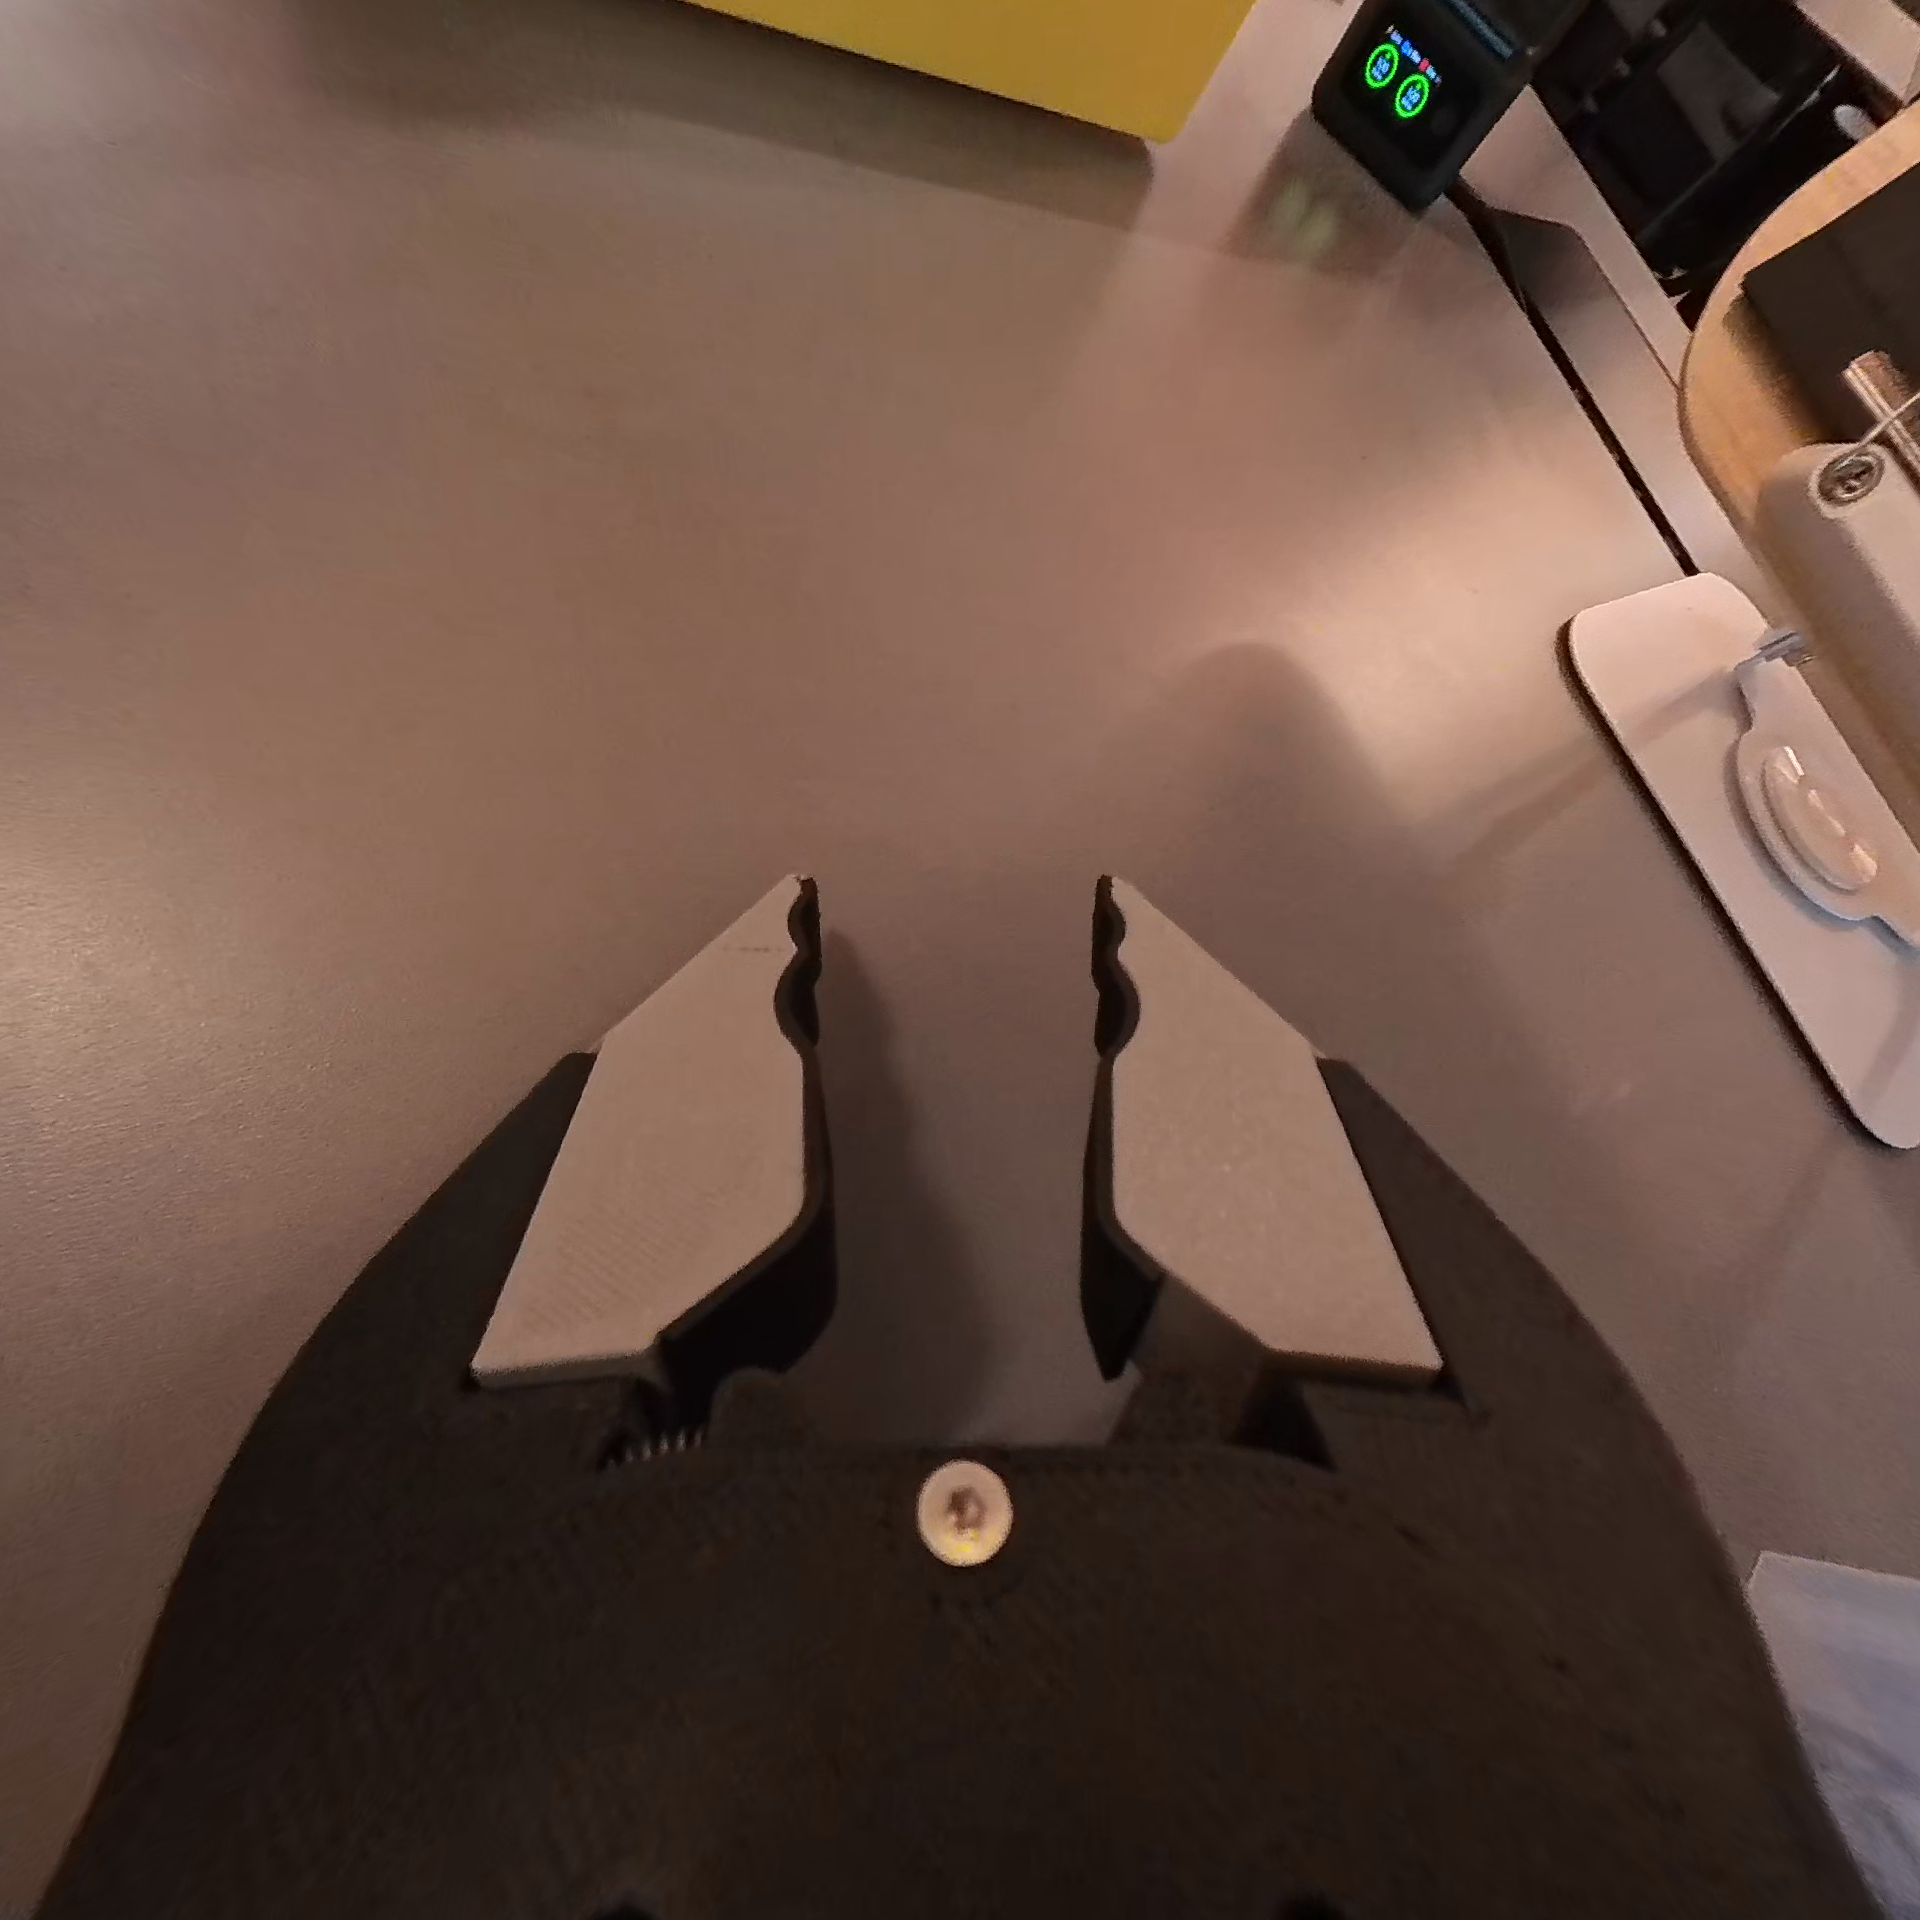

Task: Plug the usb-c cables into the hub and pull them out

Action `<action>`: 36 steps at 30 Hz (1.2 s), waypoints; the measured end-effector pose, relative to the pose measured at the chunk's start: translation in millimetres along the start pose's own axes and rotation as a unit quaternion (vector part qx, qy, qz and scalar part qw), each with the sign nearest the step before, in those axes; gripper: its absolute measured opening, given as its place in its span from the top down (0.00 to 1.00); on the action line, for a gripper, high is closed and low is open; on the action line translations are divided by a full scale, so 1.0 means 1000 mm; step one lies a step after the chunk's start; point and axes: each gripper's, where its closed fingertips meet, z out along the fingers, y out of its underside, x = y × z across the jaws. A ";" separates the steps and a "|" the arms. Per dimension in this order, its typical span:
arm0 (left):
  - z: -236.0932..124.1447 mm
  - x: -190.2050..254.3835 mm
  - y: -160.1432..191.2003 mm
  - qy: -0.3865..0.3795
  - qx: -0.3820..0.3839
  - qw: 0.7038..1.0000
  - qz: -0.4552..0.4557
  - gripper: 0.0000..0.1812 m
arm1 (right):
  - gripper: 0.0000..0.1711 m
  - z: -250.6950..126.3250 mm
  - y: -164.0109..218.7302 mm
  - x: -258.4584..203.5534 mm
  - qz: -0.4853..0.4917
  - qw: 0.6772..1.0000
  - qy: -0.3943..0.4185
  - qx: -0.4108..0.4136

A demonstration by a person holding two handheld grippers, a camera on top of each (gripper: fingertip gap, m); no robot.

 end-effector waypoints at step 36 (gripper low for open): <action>0.044 -0.003 0.053 0.057 -0.231 0.850 0.470 0.99 | 0.77 0.007 0.004 -0.014 0.049 0.996 -0.079 -0.010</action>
